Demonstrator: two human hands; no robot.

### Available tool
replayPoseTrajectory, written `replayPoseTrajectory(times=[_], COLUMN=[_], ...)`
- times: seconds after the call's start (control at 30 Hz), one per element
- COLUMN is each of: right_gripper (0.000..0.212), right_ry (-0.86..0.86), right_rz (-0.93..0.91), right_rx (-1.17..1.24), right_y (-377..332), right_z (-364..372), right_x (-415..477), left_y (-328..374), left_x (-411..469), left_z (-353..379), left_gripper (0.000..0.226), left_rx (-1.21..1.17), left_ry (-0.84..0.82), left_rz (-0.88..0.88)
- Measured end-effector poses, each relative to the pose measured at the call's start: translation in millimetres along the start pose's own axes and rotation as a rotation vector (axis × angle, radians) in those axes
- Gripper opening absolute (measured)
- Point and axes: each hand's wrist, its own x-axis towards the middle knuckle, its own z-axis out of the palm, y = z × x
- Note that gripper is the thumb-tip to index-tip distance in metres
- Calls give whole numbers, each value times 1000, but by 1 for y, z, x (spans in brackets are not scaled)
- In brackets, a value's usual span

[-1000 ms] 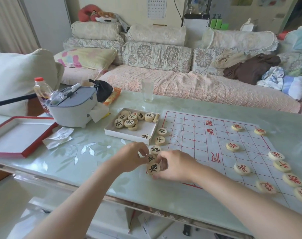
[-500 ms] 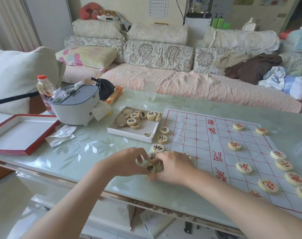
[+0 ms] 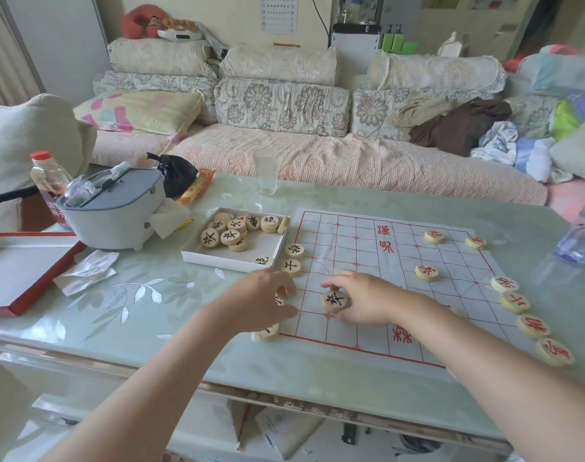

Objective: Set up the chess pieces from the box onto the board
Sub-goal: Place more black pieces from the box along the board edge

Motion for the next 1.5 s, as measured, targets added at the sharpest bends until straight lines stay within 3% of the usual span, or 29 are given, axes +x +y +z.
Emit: replayPoseTrajectory(times=[0.27, 0.47, 0.63, 0.83, 1.0, 1.1, 1.5], right_gripper=[38, 33, 45, 62, 49, 53, 30], right_ry=[74, -98, -84, 40, 29, 5, 179], right_rz=[-27, -47, -68, 55, 59, 70, -5], right_rx=[98, 111, 157, 174, 100, 75, 260], right_y=[-1, 14, 19, 17, 8, 5, -48], right_z=[-10, -13, -7, 6, 9, 5, -8], right_x=[-19, -50, -64, -73, -74, -71, 26], left_y=[39, 51, 55, 62, 59, 53, -31], left_x=[24, 20, 16, 11, 8, 6, 39], left_z=[27, 42, 52, 57, 58, 55, -9], left_gripper=[37, 38, 45, 43, 36, 37, 15], left_rx=[-8, -64, -18, 18, 18, 0, 53], left_ry=[8, -126, -179, -177, -156, -159, 202], left_rz=[107, 145, 164, 197, 186, 165, -46])
